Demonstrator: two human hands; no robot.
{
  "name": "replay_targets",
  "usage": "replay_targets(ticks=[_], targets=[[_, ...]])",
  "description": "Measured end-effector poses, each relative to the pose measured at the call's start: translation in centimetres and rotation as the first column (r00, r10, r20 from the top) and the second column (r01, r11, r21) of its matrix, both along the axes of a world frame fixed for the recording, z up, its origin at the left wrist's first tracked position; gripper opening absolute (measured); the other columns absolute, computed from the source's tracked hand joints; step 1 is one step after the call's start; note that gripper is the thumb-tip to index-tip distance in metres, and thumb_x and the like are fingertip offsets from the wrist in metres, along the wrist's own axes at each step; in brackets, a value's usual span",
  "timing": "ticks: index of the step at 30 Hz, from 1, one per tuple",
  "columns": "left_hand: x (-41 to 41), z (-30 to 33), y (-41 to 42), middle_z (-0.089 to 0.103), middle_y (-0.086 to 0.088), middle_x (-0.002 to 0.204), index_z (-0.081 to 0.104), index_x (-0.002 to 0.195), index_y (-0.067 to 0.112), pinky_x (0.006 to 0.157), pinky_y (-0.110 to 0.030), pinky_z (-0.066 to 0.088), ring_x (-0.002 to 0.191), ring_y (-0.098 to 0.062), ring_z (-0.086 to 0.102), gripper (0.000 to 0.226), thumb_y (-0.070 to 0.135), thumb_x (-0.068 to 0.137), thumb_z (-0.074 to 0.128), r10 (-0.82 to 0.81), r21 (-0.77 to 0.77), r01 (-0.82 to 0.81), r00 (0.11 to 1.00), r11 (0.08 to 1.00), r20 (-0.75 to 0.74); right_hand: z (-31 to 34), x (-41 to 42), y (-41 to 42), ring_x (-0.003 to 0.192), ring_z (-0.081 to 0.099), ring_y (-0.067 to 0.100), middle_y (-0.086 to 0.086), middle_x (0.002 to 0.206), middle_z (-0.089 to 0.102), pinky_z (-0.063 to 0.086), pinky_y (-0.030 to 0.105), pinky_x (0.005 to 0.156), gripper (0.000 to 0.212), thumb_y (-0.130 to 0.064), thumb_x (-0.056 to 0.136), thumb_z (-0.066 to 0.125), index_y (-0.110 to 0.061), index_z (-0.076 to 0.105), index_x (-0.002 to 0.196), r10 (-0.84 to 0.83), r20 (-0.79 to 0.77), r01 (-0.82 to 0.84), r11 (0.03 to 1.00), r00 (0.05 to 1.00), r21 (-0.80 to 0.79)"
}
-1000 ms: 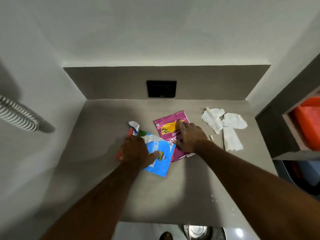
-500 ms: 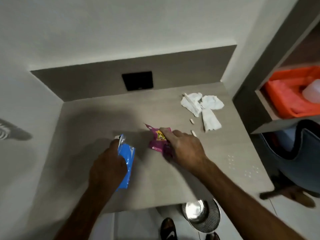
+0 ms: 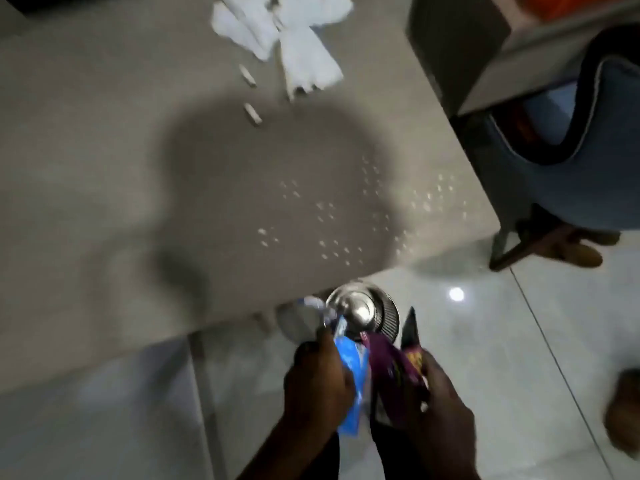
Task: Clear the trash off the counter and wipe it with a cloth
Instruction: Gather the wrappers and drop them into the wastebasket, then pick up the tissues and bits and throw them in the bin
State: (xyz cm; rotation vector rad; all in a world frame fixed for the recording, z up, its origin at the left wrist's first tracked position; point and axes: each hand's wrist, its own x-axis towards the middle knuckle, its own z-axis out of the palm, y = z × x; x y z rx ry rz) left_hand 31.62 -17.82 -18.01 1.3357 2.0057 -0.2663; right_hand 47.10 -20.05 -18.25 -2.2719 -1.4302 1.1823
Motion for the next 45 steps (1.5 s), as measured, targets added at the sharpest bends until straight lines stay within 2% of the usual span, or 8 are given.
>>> replay_targets(ticks=[6,10,14,21,26,30,38,45], targets=[[1.4,-17.3,4.2,0.064,-0.013,0.124,0.035,0.141,0.016,0.087,-0.041,0.052,0.111,-0.036,0.064,0.060,0.020,0.088,0.064,0.137,-0.043,-0.136,0.990,0.990,0.015,-16.9,-0.5,4.4,0.088,0.068,0.037,0.004,0.109,0.070,0.054,0.040,0.071,0.048,-0.030,0.090,0.057,-0.031,0.042,0.136,0.101,0.034,-0.104,0.990,0.994,0.092],[1.7,-25.1,4.7,0.054,-0.012,0.142,0.030,0.148,0.015,0.099,-0.041,0.049,0.123,-0.035,0.058,0.074,0.014,0.085,0.068,0.181,-0.010,-0.181,0.981,0.984,0.069,-24.8,-0.2,6.9,0.085,0.068,0.040,0.013,0.104,0.069,0.049,0.038,0.068,0.041,-0.028,0.093,0.055,-0.014,0.045,0.130,0.172,0.086,-0.178,0.982,0.981,0.064],[2.0,-29.4,4.7,0.023,-0.016,0.161,0.012,0.157,0.006,0.122,-0.030,0.018,0.148,-0.030,0.024,0.090,0.010,0.085,0.066,0.082,0.016,-0.085,0.988,0.996,0.134,-29.4,-0.4,7.1,0.092,0.067,0.042,0.020,0.108,0.066,0.053,0.043,0.072,0.044,-0.024,0.094,0.053,-0.011,0.041,0.134,0.333,0.140,-0.316,0.940,0.933,-0.128],[1.3,-28.8,4.8,0.036,-0.021,0.152,0.027,0.149,0.003,0.115,-0.040,0.037,0.138,-0.035,0.038,0.073,0.009,0.086,0.063,-0.031,-0.072,0.038,0.996,0.997,0.088,-30.9,-1.4,7.0,0.108,0.067,0.031,0.012,0.116,0.071,0.054,0.035,0.090,0.040,-0.030,0.087,0.062,-0.015,0.065,0.125,0.477,-0.117,-0.489,0.820,0.871,-0.298],[0.8,-21.0,5.3,0.059,-0.014,0.134,0.049,0.137,0.011,0.101,-0.038,0.049,0.123,-0.030,0.057,0.048,0.013,0.091,0.061,-0.149,0.030,0.147,0.988,0.989,0.048,-24.4,-0.7,8.0,0.101,0.067,0.031,0.014,0.115,0.071,0.052,0.028,0.083,0.037,-0.022,0.092,0.061,-0.013,0.062,0.128,0.355,-0.120,-0.374,0.902,0.927,-0.216],[1.4,-10.7,3.8,0.061,-0.014,0.134,0.046,0.144,0.014,0.098,-0.039,0.052,0.117,-0.031,0.061,0.050,0.019,0.094,0.045,-0.297,0.218,0.280,0.954,0.935,0.049,-14.0,1.9,7.0,0.098,0.069,0.026,0.008,0.112,0.073,0.049,0.023,0.081,0.032,-0.019,0.095,0.056,-0.018,0.064,0.126,0.180,-0.138,-0.167,0.981,0.974,0.099],[0.7,7.8,1.3,0.061,0.017,0.119,0.055,0.119,0.032,0.089,-0.034,0.047,0.098,-0.005,0.064,0.029,0.039,0.095,0.041,-0.503,0.725,0.429,0.854,0.539,-0.131,6.7,4.9,6.6,0.069,0.066,0.000,0.001,0.077,0.075,0.046,0.003,0.067,0.016,-0.017,0.076,0.066,-0.013,0.077,0.087,-0.136,-0.144,0.195,0.781,0.980,0.593],[-8.4,15.7,10.2,0.068,-0.005,0.113,0.070,0.115,0.011,0.101,-0.017,0.040,0.106,-0.018,0.062,0.036,0.027,0.095,0.044,-0.341,0.870,0.273,0.931,0.411,-0.131,19.2,-0.7,18.3,0.083,0.066,0.008,-0.002,0.098,0.071,0.059,0.033,0.075,0.023,-0.015,0.090,0.067,-0.017,0.070,0.113,0.137,-0.052,-0.067,0.742,0.989,0.667]])
